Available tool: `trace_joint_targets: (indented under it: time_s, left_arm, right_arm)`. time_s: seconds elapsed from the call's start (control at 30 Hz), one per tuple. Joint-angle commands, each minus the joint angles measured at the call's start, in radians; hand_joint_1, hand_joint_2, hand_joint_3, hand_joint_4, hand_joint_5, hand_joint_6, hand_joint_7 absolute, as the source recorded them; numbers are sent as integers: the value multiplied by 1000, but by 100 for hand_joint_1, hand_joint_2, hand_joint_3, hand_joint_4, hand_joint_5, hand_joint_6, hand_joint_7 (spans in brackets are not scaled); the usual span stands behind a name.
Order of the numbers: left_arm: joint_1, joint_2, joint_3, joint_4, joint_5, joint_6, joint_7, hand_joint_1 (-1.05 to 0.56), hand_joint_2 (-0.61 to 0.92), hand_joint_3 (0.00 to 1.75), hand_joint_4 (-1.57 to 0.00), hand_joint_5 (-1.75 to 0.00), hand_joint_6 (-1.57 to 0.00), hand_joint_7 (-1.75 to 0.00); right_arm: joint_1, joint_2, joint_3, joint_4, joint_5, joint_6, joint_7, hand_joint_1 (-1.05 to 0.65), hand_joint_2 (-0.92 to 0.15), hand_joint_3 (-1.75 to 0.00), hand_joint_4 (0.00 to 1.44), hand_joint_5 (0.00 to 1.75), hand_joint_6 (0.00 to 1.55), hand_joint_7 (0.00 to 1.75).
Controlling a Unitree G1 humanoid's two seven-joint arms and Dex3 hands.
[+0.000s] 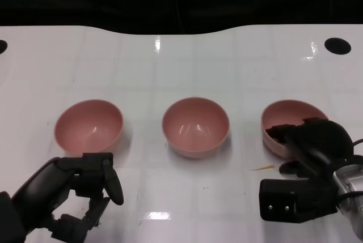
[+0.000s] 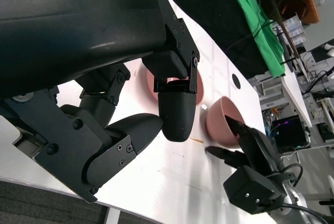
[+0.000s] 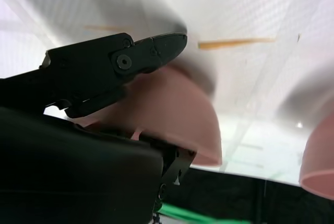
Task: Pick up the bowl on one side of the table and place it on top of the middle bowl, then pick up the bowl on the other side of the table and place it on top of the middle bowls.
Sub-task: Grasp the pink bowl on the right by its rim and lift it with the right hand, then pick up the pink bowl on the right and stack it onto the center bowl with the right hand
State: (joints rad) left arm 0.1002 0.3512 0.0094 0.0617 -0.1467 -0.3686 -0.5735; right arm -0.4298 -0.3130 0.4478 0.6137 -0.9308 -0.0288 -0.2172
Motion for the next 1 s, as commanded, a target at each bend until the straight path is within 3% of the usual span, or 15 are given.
trace_joint_targets:
  time_s: [0.03, 0.07, 0.13, 0.17, 0.2, 0.23, 0.27, 0.33, 0.53, 0.7, 0.83, 1.0]
  left_arm:
    - [-4, 10, 10, 17, 0, -21, -1, -27, 40, 132, -85, -171, -81, -148]
    - [-5, 10, 9, 19, 0, -23, -1, -27, 40, 131, -85, -171, -81, -148]
    - [-6, 9, 9, 23, -2, -26, -2, -28, 40, 130, -85, -170, -81, -148]
    - [-7, 9, 8, 26, -1, -30, -1, -28, 41, 130, -85, -170, -81, -147]
    - [-7, 9, 7, 27, 3, -31, 1, -28, 41, 130, -85, -170, -81, -147]
    - [-7, 9, 6, 26, 6, -31, 3, -28, 41, 130, -85, -170, -82, -147]
    - [-7, 9, 6, 25, 6, -29, 3, -29, 40, 130, -85, -170, -82, -148]
    - [-7, 7, 5, 24, 1, -27, 1, -28, 40, 131, -85, -170, -82, -148]
    - [-8, 2, -1, 14, 14, -19, 13, -27, 39, 133, -87, -171, -83, -149]
    - [-7, -1, -6, 5, 17, -9, 17, -26, 38, 136, -87, -171, -84, -149]
    - [-3, -3, -9, -19, 22, 26, 26, -26, 37, 136, -87, -171, -85, -148]
    - [-3, -3, -9, -27, 28, 41, 32, -27, 36, 136, -88, -170, -85, -147]
  right_arm:
    - [-13, -11, 4, 58, 32, -72, -94, -25, -92, -3, 80, 140, 107, 16]
    - [-17, -13, 4, 70, 36, -88, -115, -21, -92, -4, 83, 160, 118, 20]
    - [-27, -20, 7, 90, 37, -118, -166, -19, -92, -4, 85, 171, 124, 23]
    - [-30, -25, 6, 94, 36, -131, -195, -17, -88, -14, 92, 173, 119, 61]
    - [-35, -28, 3, 101, 36, -149, -236, -16, -67, -59, 96, 174, 92, 128]
    - [-39, -31, 0, 106, 38, -162, -267, -14, -49, -96, 98, 174, 83, 155]
    - [-42, -32, -3, 106, 40, -167, -282, -14, -44, -109, 98, 174, 79, 165]
    - [-46, -34, -11, 100, 46, -181, -317, -15, -41, -119, 98, 175, 75, 172]
    - [-51, -54, -25, 7, 61, -203, -312, -21, -46, -122, 97, 175, 71, 175]
    - [-38, -61, -27, -90, 86, -261, -301, -20, -41, -123, 98, 175, 75, 175]
    - [-42, -60, -25, -165, 118, -318, -236, -22, -41, -125, 98, 175, 75, 175]
    - [-55, -42, -22, -228, 154, -347, -138, -20, -30, -129, 96, 175, 75, 168]
